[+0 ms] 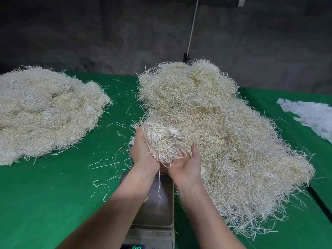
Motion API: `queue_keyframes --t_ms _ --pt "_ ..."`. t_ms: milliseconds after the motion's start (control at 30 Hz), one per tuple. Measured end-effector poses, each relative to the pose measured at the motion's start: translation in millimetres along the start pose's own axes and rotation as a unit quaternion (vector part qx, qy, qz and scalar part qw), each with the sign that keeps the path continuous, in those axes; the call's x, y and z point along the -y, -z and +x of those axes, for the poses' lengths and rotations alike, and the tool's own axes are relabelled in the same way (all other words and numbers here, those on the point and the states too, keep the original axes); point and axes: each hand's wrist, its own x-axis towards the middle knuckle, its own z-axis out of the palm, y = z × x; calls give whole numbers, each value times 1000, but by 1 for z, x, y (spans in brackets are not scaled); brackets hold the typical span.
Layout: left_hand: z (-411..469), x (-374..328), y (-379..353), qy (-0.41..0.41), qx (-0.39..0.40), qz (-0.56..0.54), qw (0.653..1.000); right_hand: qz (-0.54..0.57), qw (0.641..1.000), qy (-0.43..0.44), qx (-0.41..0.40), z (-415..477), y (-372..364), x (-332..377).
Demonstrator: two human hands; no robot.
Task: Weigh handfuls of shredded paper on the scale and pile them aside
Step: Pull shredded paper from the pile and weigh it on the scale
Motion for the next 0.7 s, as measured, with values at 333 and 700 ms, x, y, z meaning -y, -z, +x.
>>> queue_keyframes --t_ms 333,700 --pt "8 -25 -32 -34 114 -38 992 -201 972 -119 -2 -41 51 -63" --pt "6 -2 -13 -32 114 25 993 -5 985 -5 170 -21 -22 -18"
